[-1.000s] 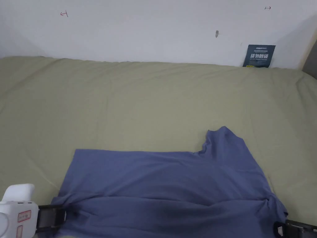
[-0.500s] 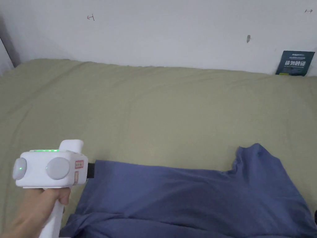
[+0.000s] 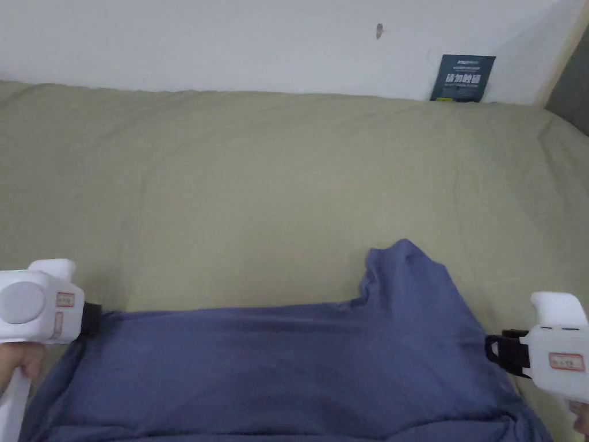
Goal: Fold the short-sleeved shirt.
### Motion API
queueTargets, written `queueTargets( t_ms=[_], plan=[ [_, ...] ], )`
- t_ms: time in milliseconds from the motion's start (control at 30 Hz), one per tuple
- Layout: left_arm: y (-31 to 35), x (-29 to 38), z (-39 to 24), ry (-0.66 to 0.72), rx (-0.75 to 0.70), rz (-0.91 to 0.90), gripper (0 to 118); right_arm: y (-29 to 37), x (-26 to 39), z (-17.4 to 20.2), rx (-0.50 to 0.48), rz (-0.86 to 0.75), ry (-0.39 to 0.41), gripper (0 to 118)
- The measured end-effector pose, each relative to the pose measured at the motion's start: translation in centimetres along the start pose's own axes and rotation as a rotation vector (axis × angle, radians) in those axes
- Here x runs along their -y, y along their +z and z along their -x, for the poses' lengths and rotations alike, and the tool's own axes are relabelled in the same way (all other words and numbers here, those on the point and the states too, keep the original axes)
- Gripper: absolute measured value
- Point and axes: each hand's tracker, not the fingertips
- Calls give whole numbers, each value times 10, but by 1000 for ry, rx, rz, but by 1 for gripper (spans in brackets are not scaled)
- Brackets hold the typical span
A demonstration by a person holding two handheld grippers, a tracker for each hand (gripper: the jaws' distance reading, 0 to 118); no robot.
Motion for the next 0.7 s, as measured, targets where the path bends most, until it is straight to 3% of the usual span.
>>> queueTargets(
  t_ms=[33, 133, 167, 200, 267, 400, 433, 467, 500, 533, 567, 600, 700],
  plan=[
    [12, -9, 2, -4, 47, 14, 0, -3, -4, 0, 1, 3, 9, 10],
    [8, -10, -6, -41, -12, 21, 0, -18, -27, -4, -42, 59, 9, 42],
    [14, -16, -1, -25, -9, 25, 0, -28, -33, -6, -81, 103, 8, 90],
    [14, -16, 1, -8, -5, 28, 0, -38, -38, -7, -74, 126, 1, 118],
    [14, -17, 3, -10, -4, 28, 0, -45, -50, 1, -20, 80, 10, 118],
    [18, -20, 6, -29, -8, 33, 0, -72, -70, -14, 23, 200, 36, 116],
    [19, -21, 2, -30, -10, 36, 0, -75, -69, -14, 39, 203, 46, 101],
    [19, -21, 4, -33, -10, 38, 0, -74, -67, -15, 43, 182, 57, 56],
    [20, -21, 5, -34, -11, 37, 0, -81, -62, -9, 124, 174, 91, 16],
    [22, -21, 7, -36, -10, 37, 0, -77, -60, -8, 88, 139, 89, 2],
    [24, -21, 4, -40, -12, 37, 0, -70, -59, -12, -41, 141, 7, 2],
    [28, -21, 5, -40, -12, 37, 0, -65, -57, -12, -59, 147, -33, 2],
    [45, -18, 8, -39, -3, 25, 0, -8, -53, 4, -16, 86, 33, 2]
  ],
)
